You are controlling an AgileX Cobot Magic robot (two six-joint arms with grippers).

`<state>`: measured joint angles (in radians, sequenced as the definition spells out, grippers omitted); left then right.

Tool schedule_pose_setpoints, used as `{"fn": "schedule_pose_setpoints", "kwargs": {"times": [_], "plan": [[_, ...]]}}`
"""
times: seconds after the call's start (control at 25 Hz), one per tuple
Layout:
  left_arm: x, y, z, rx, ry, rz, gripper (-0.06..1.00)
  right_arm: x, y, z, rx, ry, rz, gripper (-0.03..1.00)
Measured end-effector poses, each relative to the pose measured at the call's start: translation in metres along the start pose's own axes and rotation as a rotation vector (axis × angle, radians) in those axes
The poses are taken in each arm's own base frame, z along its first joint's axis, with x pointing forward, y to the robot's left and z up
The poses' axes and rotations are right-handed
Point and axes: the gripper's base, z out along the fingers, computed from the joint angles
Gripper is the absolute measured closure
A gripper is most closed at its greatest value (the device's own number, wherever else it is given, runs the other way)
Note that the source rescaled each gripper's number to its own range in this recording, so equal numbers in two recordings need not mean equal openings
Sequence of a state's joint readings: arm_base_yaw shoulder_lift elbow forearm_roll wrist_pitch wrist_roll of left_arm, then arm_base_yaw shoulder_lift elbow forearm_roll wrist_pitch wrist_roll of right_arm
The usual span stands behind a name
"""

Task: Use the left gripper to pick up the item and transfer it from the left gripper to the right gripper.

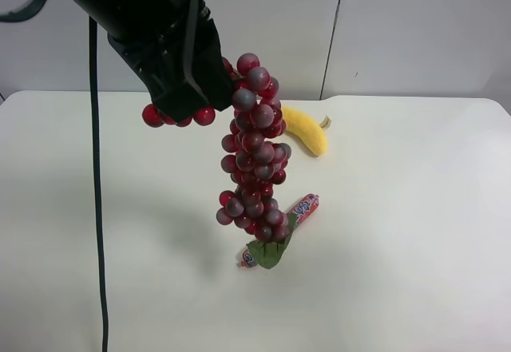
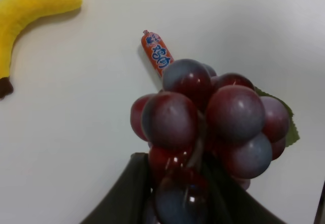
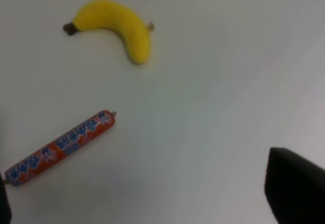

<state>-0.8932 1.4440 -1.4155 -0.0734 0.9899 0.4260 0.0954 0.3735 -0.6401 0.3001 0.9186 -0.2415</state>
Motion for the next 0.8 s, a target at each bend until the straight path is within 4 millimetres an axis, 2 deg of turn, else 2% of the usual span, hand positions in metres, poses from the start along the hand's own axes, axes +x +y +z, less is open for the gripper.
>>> {"fn": "schedule_pose_setpoints", "kwargs": {"times": [0.16,0.44,0.6,0.8], "plan": [[-0.003,0.001,-0.005,-0.002,-0.004,0.002,0.94,-0.019,0.004,0.032,-0.133,0.034,-0.076,-0.03],[-0.022,0.007,-0.036,-0.034,-0.074,0.013,0.94,-0.038,0.027,0.081,-0.348,-0.016,-0.278,-0.03],[-0.025,0.008,-0.047,-0.043,-0.093,0.016,0.94,-0.042,0.045,0.104,-0.431,-0.050,-0.333,-0.03],[-0.025,0.007,-0.047,-0.041,-0.087,0.016,0.94,-0.038,0.073,0.128,-0.537,-0.055,-0.390,-0.03]]}}
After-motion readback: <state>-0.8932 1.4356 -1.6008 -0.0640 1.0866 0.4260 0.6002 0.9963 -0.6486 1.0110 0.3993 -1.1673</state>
